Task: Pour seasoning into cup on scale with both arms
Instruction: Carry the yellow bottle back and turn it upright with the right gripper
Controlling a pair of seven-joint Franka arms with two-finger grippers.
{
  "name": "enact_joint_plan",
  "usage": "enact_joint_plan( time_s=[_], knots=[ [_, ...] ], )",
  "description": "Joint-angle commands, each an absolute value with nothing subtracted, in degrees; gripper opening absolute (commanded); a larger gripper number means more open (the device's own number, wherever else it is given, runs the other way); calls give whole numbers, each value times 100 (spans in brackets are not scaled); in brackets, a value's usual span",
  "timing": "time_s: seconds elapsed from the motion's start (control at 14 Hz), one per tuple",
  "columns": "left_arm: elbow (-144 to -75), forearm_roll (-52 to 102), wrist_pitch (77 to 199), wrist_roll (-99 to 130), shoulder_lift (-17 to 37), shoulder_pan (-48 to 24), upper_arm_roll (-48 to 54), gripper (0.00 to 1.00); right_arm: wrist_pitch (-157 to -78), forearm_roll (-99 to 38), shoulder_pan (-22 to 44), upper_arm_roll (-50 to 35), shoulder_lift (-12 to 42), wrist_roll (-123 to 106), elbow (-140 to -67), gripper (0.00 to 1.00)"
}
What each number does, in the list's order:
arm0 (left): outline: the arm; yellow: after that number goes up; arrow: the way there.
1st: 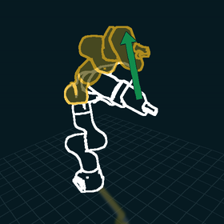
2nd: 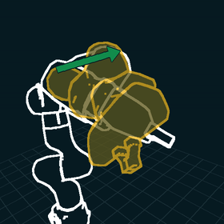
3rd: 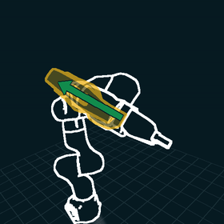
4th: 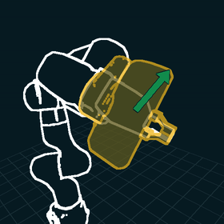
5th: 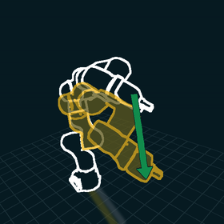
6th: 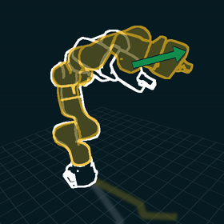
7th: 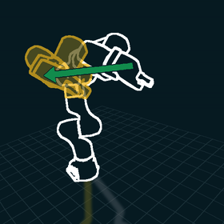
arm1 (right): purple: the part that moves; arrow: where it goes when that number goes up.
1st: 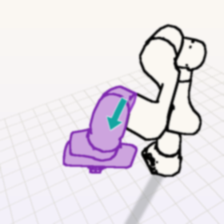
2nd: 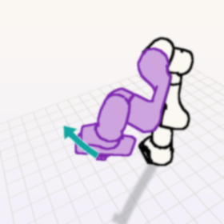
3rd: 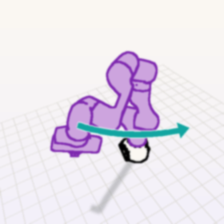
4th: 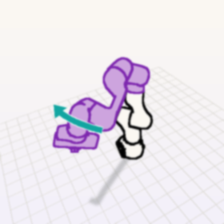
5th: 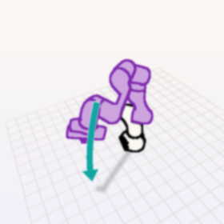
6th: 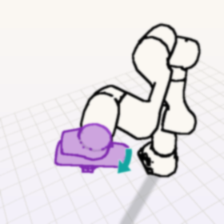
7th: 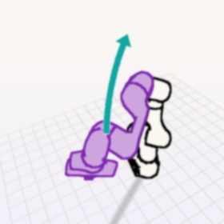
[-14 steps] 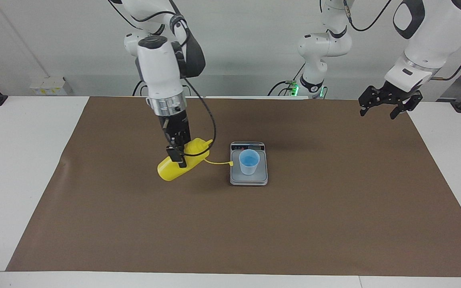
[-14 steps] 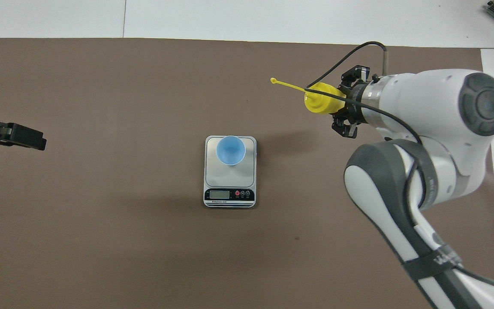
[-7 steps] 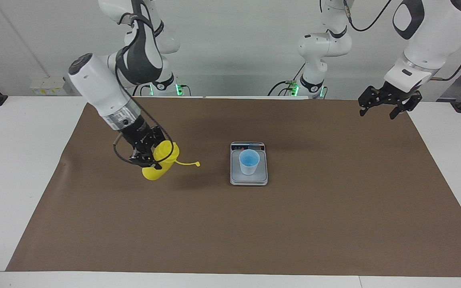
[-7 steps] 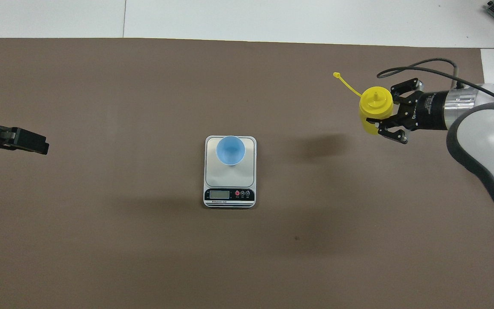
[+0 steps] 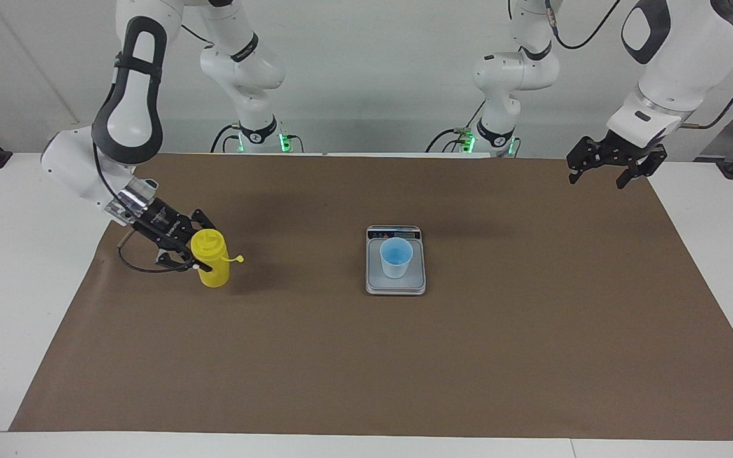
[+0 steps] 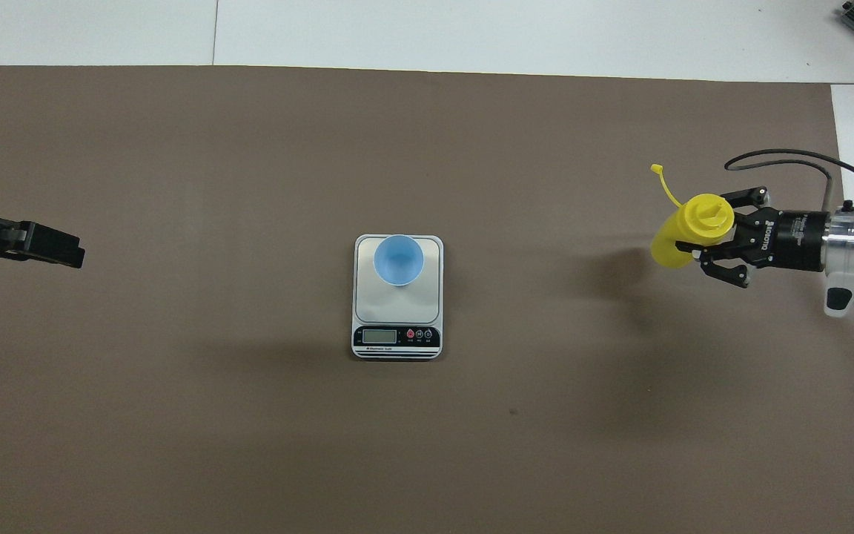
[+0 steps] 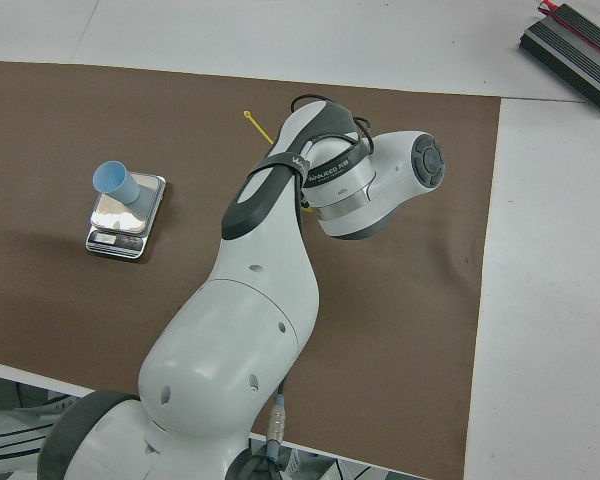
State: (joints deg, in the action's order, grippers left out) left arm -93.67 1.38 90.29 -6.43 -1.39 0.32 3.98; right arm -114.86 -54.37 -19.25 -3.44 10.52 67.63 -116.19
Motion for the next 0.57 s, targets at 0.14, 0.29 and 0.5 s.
enact_joint_plan(
  time_s=[0.14,0.29,0.5],
  knots=[
    [-9606,53,9176,-677,-334,26,404,100,-10899,-5906,-2478,-439,1301,5873,-11882,0],
    [-9606,53,9176,-677,-334,26,404,100,-10864,-5959,-2531,-431,1283,5530,-11935,0],
    [-9615,53,9184,-677,-334,26,404,100,-11055,-5837,-2418,-422,1301,5362,-11944,21]
  ],
)
